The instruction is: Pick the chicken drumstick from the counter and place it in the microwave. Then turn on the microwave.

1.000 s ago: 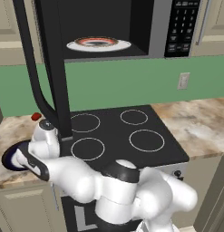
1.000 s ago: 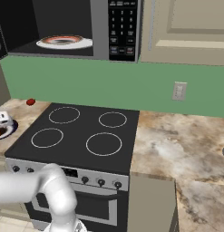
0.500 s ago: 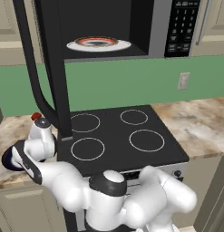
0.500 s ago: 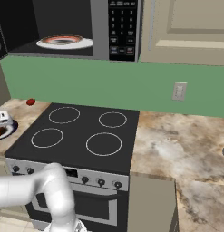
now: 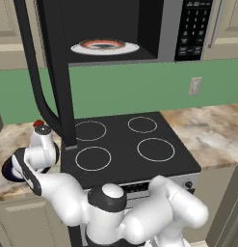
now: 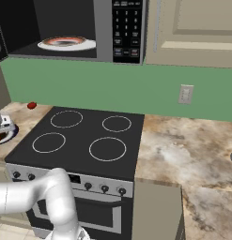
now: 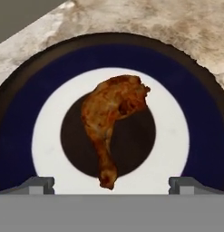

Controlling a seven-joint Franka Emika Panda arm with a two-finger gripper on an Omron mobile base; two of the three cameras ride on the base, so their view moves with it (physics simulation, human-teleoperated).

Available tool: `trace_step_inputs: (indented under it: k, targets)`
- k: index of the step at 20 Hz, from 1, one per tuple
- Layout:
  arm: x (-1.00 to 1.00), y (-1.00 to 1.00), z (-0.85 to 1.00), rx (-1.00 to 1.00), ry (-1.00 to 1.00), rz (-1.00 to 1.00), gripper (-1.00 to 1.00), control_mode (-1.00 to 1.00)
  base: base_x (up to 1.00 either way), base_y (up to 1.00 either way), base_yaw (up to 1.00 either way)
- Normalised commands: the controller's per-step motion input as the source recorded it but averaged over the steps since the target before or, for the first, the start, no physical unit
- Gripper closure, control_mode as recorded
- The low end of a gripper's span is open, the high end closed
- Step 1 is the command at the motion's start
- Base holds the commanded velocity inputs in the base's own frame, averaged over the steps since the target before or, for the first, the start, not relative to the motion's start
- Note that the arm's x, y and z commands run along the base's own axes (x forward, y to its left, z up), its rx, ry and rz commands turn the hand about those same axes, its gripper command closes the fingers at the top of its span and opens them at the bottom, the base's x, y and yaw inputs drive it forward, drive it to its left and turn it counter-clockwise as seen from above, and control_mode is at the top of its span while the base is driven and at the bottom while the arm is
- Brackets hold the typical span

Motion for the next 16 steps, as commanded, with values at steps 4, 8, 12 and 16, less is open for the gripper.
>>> trace_step_inputs:
  k: [4, 8, 12, 16]
  targets:
    - [0.09, 0.1, -0.16, -0.03, 0.0, 0.0, -1.0, -1.0, 0.0, 0.0, 0.0]
    - [0.14, 0.13, -0.15, -0.02, 0.0, 0.0, -1.0, -1.0, 0.0, 0.0, 0.0]
    - [0.16, 0.13, -0.19, -0.01, 0.05, 0.0, -1.0, -1.0, 0.0, 0.0, 0.0]
    - [0.24, 0.13, -0.2, 0.0, 0.08, 0.0, -1.0, -1.0, 0.0, 0.0, 0.0]
